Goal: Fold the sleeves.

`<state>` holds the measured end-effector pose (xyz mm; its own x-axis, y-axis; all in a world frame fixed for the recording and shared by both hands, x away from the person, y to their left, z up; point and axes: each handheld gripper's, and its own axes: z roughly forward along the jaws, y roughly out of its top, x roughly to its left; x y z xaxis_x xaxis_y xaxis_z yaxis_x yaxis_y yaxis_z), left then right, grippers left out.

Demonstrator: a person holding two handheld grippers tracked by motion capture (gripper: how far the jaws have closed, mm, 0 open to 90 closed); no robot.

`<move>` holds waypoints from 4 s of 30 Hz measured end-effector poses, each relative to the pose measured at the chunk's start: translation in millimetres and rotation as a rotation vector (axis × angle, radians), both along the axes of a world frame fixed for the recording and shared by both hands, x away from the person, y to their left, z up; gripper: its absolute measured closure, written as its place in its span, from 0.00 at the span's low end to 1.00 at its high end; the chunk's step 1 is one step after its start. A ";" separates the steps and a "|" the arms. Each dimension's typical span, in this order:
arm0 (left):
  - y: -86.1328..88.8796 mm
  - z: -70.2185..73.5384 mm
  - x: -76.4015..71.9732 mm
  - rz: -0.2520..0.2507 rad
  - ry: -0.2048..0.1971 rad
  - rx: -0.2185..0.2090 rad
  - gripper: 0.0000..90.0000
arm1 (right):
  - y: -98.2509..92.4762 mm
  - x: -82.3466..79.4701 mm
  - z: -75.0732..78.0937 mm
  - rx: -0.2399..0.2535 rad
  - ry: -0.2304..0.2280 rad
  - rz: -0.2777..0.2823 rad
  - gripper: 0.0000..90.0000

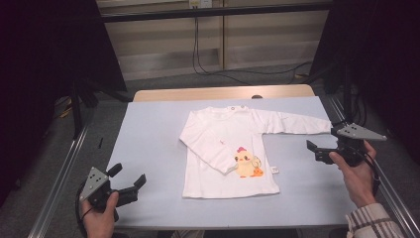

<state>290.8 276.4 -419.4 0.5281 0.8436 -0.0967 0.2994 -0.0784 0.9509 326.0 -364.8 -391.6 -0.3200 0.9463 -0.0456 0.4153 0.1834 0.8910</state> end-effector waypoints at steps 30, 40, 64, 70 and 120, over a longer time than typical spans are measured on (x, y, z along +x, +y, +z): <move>-35.0 -9.4 10.2 -0.113 0.022 -0.012 0.04 | -53.7 82.4 -17.4 0.014 0.292 -0.113 0.11; -35.2 -8.8 11.7 -0.115 0.021 0.003 0.04 | -67.2 109.7 -25.3 0.003 0.374 -0.144 0.21; -32.5 -10.2 12.5 -0.124 0.045 0.023 0.04 | -83.3 126.9 -53.3 0.047 0.506 -0.229 0.51; -31.4 -9.9 11.7 -0.132 0.046 0.025 0.04 | -80.4 126.4 -53.2 0.054 0.504 -0.245 0.58; -27.3 -8.3 8.1 -0.105 0.030 0.008 0.04 | -35.7 117.5 -24.3 0.171 0.280 -0.112 0.90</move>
<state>298.9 249.1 -427.7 0.6109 0.7844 -0.1074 0.3172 -0.1183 0.9409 443.5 -400.5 -415.9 -0.1917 0.9625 0.1921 0.6573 -0.0194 0.7534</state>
